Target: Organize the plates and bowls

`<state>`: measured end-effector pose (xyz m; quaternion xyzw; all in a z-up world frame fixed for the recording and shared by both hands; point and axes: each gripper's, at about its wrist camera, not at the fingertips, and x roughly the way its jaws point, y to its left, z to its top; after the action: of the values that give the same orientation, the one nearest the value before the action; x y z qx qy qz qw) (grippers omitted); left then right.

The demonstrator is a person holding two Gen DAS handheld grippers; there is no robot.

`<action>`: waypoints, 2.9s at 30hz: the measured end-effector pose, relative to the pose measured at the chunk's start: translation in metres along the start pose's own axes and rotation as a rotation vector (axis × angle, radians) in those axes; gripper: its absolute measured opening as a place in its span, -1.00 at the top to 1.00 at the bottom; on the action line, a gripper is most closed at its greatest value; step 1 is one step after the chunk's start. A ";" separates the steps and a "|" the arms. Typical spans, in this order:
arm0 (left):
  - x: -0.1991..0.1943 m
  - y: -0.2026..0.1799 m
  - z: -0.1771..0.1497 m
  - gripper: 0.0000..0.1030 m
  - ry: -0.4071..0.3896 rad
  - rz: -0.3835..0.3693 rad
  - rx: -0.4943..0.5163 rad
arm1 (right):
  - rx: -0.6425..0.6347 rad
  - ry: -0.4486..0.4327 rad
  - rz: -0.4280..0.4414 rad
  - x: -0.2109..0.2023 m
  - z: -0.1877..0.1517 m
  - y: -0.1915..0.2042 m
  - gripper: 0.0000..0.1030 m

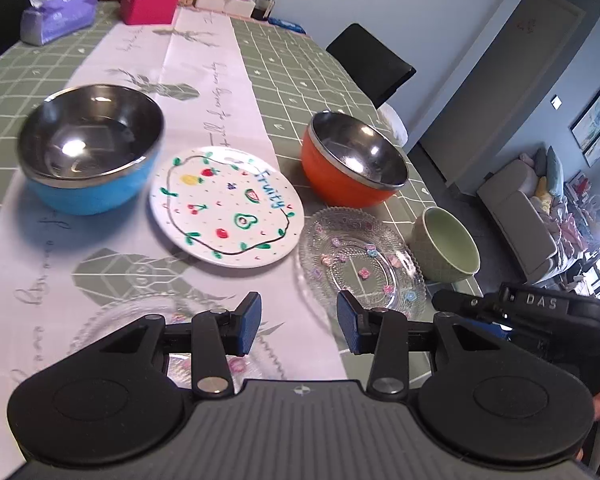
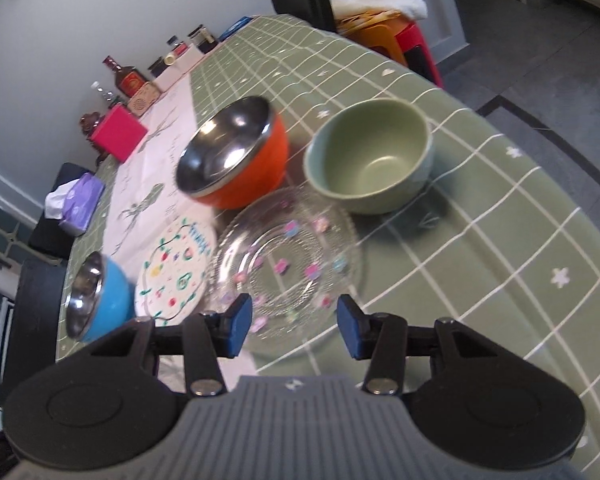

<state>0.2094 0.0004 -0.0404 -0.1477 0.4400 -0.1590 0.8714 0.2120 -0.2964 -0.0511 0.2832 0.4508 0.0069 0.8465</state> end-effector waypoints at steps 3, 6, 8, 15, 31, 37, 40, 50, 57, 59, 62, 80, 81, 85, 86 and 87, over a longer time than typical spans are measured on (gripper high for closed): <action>0.017 -0.003 0.007 0.11 0.020 0.008 -0.020 | -0.046 0.022 -0.016 0.006 0.008 0.000 0.10; 0.032 -0.006 0.013 0.20 0.034 0.009 -0.033 | -0.096 0.056 -0.036 0.015 0.016 -0.001 0.11; 0.044 -0.006 0.016 0.27 0.050 0.008 -0.045 | -0.111 0.069 -0.041 0.022 0.022 -0.005 0.20; 0.069 -0.002 0.015 0.40 0.066 0.018 -0.086 | -0.052 0.095 -0.019 0.041 0.042 -0.024 0.50; 0.086 0.001 0.016 0.76 0.043 0.005 -0.138 | 0.044 0.104 0.026 0.061 0.050 -0.041 0.69; 0.085 -0.001 0.015 0.78 0.033 0.013 -0.124 | 0.054 0.120 0.045 0.064 0.050 -0.042 0.88; 0.083 -0.003 0.013 0.80 0.026 0.018 -0.119 | 0.030 0.119 0.034 0.063 0.049 -0.039 0.88; 0.061 -0.002 0.014 0.81 -0.005 0.024 -0.108 | -0.012 0.136 0.052 0.055 0.045 -0.030 0.87; 0.040 0.001 0.008 0.81 -0.022 0.023 -0.105 | -0.055 0.134 0.072 0.042 0.036 -0.020 0.88; 0.031 0.001 0.007 0.81 -0.034 0.021 -0.096 | -0.067 0.126 0.087 0.037 0.035 -0.016 0.88; 0.012 0.003 0.007 0.81 -0.053 0.023 -0.083 | -0.082 0.119 0.123 0.030 0.031 -0.010 0.88; -0.076 0.065 -0.025 0.80 -0.051 0.109 -0.100 | -0.330 0.157 0.284 0.018 -0.032 0.067 0.89; -0.078 0.069 -0.026 0.80 -0.042 0.114 -0.103 | -0.341 0.168 0.288 0.019 -0.036 0.070 0.89; -0.079 0.082 -0.032 0.80 0.009 0.145 -0.116 | -0.397 0.205 0.293 0.025 -0.050 0.079 0.89; -0.079 0.084 -0.033 0.80 0.017 0.155 -0.118 | -0.407 0.212 0.292 0.026 -0.052 0.080 0.89; -0.079 0.085 -0.036 0.80 0.019 0.165 -0.122 | -0.419 0.219 0.292 0.027 -0.054 0.082 0.89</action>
<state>0.1487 0.1054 -0.0378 -0.1625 0.4676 -0.0610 0.8667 0.2065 -0.1947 -0.0557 0.1614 0.4826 0.2527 0.8229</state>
